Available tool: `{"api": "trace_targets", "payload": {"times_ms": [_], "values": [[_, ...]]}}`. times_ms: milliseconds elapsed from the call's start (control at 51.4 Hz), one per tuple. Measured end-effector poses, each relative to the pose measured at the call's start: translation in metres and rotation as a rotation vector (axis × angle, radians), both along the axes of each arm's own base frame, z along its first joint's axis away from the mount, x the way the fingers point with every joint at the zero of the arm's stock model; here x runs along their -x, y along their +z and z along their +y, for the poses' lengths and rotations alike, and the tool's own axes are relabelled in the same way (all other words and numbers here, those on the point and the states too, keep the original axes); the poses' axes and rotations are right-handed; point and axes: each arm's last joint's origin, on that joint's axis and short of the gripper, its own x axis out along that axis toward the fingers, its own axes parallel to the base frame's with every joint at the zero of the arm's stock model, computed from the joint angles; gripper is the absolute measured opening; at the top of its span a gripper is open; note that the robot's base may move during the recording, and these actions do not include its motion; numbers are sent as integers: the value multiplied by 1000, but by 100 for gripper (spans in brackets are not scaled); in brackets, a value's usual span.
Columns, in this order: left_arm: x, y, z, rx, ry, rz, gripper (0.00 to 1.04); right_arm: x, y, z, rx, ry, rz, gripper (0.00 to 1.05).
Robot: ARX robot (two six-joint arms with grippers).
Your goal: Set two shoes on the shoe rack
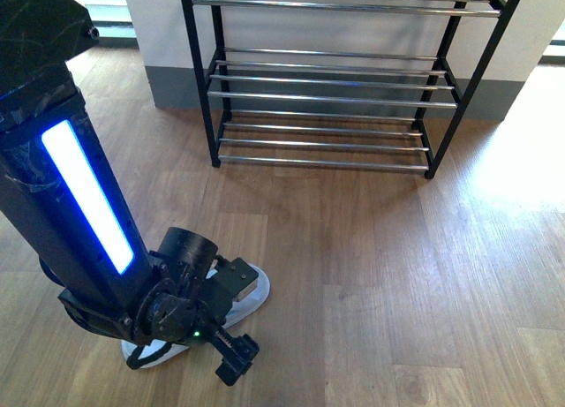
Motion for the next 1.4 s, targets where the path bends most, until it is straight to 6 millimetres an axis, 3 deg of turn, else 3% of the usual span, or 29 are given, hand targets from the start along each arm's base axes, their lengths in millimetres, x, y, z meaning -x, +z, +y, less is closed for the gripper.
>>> {"api": "trace_targets", "payload": {"times_ms": [311,701,818,1110,1187,1246,1324,1402], "values": [[-7,-4,-8,108,-50,-132,95,0,0,0,0,0,0,2],[-2,-20,0,59,7,-191,21,0,0,0,0,0,0,2],[-4,-20,2,63,29,-192,6,0,0,0,0,0,0,2],[-7,-15,6,62,109,-174,2,0,0,0,0,0,0,2],[-7,-7,9,76,144,-165,2,0,0,0,0,0,0,2],[-12,11,15,78,214,-162,2,0,0,0,0,0,0,2],[-20,45,23,108,294,-184,2,0,0,0,0,0,0,2],[-29,91,32,141,366,-246,2,0,0,0,0,0,0,2]]}}
